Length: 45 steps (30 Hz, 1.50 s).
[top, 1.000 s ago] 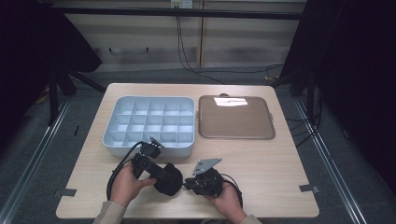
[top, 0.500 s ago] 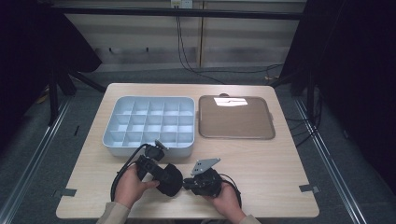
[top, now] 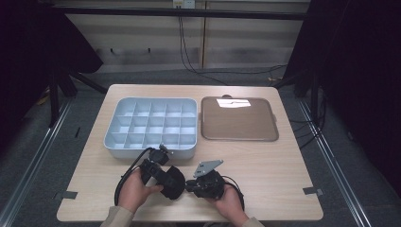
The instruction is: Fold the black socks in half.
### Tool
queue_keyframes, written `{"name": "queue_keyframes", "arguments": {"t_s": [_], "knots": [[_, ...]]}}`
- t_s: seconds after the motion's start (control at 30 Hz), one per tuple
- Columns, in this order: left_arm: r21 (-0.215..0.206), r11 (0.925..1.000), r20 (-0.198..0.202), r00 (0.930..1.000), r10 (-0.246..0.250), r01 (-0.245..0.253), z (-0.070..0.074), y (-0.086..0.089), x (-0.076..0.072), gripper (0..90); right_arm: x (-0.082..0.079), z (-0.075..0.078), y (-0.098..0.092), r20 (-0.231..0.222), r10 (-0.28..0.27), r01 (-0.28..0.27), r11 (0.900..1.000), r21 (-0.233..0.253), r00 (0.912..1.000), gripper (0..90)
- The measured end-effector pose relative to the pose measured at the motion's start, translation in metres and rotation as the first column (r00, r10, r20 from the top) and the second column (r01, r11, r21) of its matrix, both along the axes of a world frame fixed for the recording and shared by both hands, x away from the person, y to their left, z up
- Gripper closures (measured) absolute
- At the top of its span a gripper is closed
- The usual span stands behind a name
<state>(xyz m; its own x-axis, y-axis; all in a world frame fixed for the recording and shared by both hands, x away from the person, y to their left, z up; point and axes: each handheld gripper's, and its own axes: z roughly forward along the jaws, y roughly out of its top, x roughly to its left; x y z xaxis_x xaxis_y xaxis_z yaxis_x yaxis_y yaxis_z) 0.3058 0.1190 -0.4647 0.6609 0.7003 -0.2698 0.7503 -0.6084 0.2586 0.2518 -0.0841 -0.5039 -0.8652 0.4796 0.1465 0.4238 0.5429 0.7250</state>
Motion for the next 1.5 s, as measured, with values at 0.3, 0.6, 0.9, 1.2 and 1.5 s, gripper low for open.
{"name": "queue_keyframes", "arguments": {"t_s": [0.3, 0.6, 0.9, 1.2, 1.5], "knots": [[-0.013, 0.9999, -0.01, 0.9999, 0.008, -0.008, -0.004, -0.003, -0.001, 36.0, 0.0, 0.0, 0.0, -0.003, -0.001, 0.001, 1.0, 0.002, 1.0, 77.1], [-0.038, 0.9993, -0.027, 0.9996, 0.004, -0.005, -0.004, -0.003, -0.004, 49.5, 0.001, -0.003, -0.002, -0.011, -0.009, 0.009, 0.999, 0.033, 0.9999, 76.8], [-0.034, 0.9994, -0.021, 0.9998, 0.004, -0.004, 0.0, -0.004, -0.006, 65.7, -0.001, -0.002, -0.002, 0.014, 0.004, -0.005, 1.0, 0.017, 0.9999, 72.9], [-0.038, 0.9993, -0.022, 0.9997, 0.006, -0.007, 0.007, 0.0, -0.007, 67.4, -0.001, 0.001, -0.005, 0.016, -0.02, 0.02, 1.0, 0.014, 0.9997, 65.5], [-0.051, 0.9977, -0.019, 0.9989, 0.043, -0.044, 0.017, 0.013, -0.003, 67.3, 0.001, 0.007, -0.022, 0.041, -0.06, 0.059, 0.998, 0.032, 0.9973, 58.1]]}}
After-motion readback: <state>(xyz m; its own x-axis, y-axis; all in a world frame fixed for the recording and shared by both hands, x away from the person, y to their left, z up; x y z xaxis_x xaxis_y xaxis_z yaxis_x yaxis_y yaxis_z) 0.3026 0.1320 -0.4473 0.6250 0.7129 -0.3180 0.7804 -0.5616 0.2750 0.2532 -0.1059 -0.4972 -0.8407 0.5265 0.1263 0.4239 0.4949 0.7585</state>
